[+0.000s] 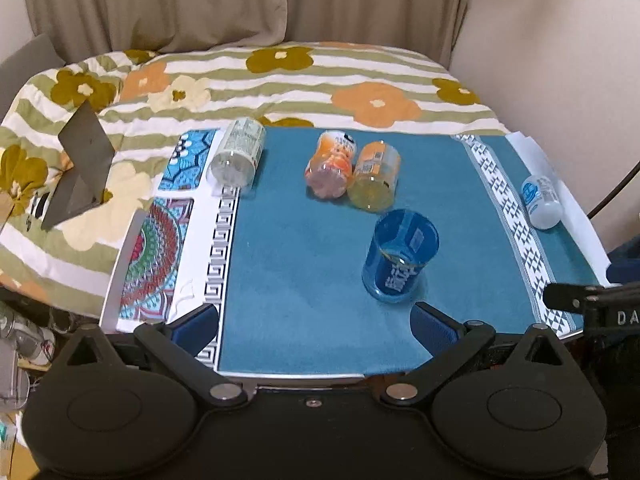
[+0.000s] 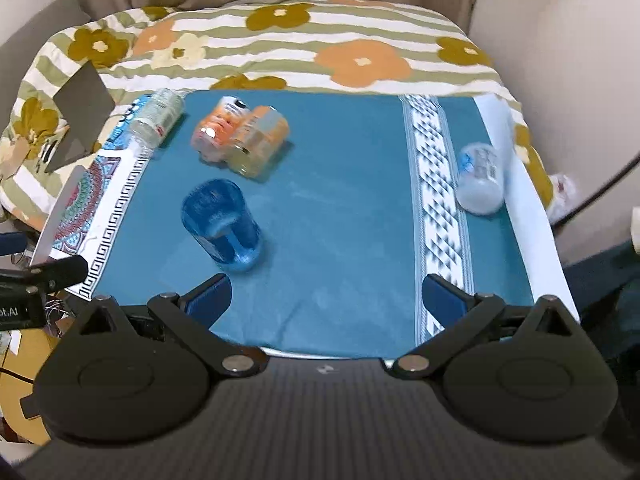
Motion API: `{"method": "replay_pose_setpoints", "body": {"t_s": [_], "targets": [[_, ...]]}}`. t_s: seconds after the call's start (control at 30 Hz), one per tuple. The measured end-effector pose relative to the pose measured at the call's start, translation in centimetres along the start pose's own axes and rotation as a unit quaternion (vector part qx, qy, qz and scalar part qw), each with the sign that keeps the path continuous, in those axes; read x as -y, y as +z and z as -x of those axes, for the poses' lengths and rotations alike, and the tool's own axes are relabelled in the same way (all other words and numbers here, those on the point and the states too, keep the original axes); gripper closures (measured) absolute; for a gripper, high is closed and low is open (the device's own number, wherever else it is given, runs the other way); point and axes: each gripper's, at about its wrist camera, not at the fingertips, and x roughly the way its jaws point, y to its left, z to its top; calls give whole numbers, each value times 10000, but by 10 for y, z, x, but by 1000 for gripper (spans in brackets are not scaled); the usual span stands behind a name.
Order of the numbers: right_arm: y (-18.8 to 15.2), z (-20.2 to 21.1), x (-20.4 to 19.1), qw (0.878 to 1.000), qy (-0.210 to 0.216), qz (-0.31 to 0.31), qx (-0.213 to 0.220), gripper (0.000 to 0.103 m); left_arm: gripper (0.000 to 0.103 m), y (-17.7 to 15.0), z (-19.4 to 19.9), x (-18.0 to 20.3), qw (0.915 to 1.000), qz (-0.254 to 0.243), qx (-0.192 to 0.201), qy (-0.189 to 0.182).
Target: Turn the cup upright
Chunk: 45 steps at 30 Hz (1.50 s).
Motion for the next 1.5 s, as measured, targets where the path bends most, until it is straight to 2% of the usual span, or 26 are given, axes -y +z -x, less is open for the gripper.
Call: {"method": "replay_pose_setpoints", "body": {"t_s": [0.43, 1.5], "targets": [[-13, -2, 11, 9998, -43, -69, -204, 0, 0, -7, 4, 16, 9999, -103, 46, 112], [-10, 1, 8, 9999, -22, -96, -132, 0, 0, -7, 9, 15, 9992, -217, 196, 280]]}}
